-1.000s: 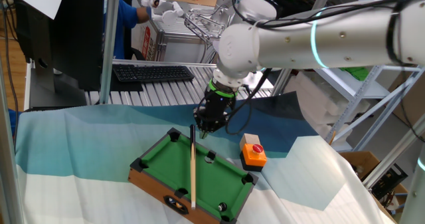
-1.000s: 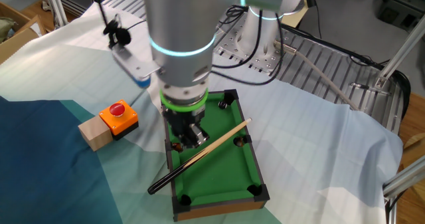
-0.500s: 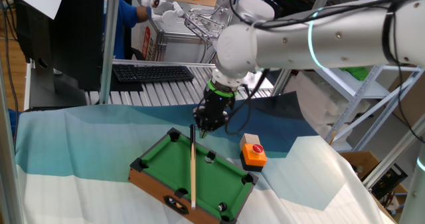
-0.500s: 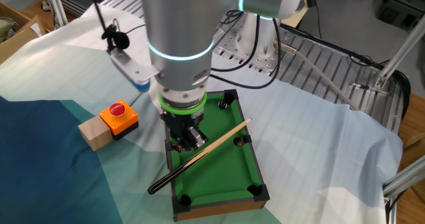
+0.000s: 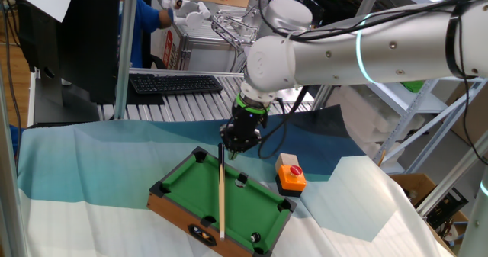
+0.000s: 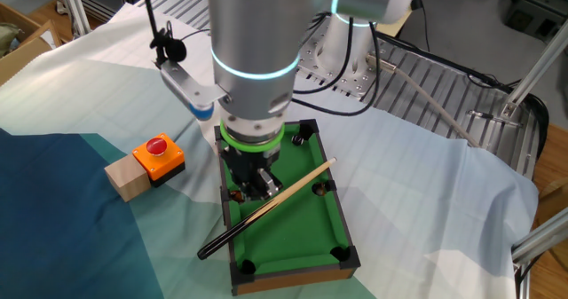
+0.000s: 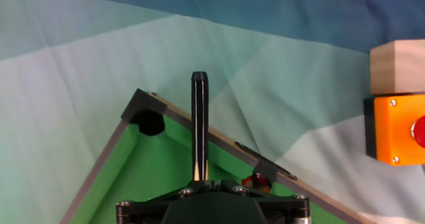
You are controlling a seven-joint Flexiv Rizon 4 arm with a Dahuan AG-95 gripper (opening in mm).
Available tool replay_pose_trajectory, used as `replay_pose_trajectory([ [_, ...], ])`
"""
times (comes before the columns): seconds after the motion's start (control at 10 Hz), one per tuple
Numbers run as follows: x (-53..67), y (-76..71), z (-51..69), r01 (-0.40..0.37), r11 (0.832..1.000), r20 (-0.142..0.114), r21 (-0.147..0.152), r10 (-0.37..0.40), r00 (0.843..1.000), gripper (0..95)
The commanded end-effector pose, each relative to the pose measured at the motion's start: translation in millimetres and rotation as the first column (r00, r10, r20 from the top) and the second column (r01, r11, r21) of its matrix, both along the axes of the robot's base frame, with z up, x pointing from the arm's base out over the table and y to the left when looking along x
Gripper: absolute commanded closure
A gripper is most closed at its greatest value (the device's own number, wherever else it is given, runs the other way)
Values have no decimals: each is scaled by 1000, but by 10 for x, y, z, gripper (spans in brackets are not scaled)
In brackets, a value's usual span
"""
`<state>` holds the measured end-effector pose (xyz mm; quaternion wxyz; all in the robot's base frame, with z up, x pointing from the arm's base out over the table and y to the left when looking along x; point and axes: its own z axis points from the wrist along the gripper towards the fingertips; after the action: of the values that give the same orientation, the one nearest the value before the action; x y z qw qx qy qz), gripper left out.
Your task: Hit the pool ball
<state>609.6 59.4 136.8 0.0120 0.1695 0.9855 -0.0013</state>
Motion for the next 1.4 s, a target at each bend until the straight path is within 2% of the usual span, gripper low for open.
replay_pose_trajectory([
  [0.1, -4, -14, -4, 105, 994, -12, -6, -105, 994, 950],
  [0.3, -4, -16, -8, 121, 993, -37, -6, -121, 992, 950],
  [0.4, -5, -15, -9, 114, 993, -42, -5, -114, 993, 950],
  [0.5, -5, -15, -9, 97, 995, -59, -13, -98, 993, 950],
  [0.6, -5, -15, -9, 95, 995, -99, -24, -97, 990, 950],
  [0.7, -5, -15, -9, 110, 994, -118, -27, -113, 987, 950],
  [0.9, -5, -15, -9, 96, 994, -133, -43, -101, 986, 950],
  [1.0, -5, -15, -9, 70, 997, -153, -32, -74, 985, 950],
  [1.2, -5, -15, -9, 7, 1000, -154, 8, -6, 988, 950],
  [1.3, -5, -15, -9, -21, 1000, -149, 6, 22, 989, 950],
  [1.4, -5, -15, -9, -41, 999, -139, -10, 39, 990, 950],
])
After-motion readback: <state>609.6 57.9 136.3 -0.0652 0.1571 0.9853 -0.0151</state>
